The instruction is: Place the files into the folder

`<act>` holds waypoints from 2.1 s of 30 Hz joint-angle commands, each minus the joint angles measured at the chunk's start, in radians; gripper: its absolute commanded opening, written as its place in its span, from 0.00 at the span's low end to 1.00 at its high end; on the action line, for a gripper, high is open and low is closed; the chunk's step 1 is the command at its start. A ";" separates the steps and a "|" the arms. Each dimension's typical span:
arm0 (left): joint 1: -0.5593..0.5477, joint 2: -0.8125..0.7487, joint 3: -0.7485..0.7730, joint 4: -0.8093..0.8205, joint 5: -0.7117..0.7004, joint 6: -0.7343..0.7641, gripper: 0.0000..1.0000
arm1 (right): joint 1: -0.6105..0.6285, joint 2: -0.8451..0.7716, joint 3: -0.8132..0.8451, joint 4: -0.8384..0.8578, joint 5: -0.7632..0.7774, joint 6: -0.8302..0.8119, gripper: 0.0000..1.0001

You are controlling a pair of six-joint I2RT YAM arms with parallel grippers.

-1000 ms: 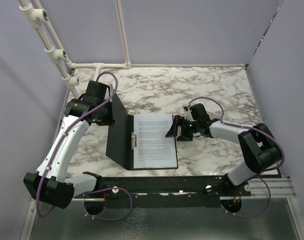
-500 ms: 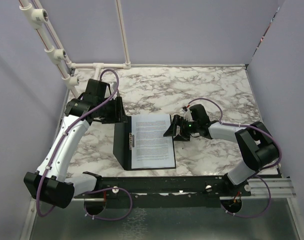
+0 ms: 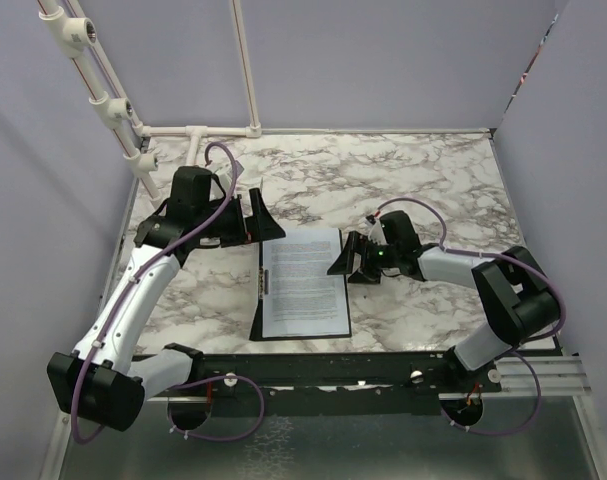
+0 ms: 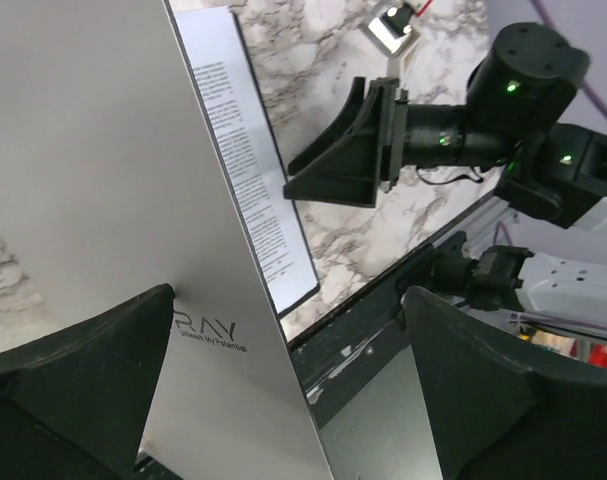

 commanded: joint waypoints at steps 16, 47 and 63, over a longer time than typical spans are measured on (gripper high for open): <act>-0.075 -0.026 -0.318 0.576 0.070 -0.326 0.99 | 0.003 -0.127 -0.088 -0.165 0.151 0.014 0.85; -0.104 0.064 -0.193 0.096 -0.418 -0.059 0.99 | 0.003 -0.450 0.135 -0.578 0.387 -0.174 0.79; -0.105 0.152 -0.394 0.190 -0.374 -0.119 0.99 | 0.043 -0.203 0.080 -0.304 0.198 -0.049 0.75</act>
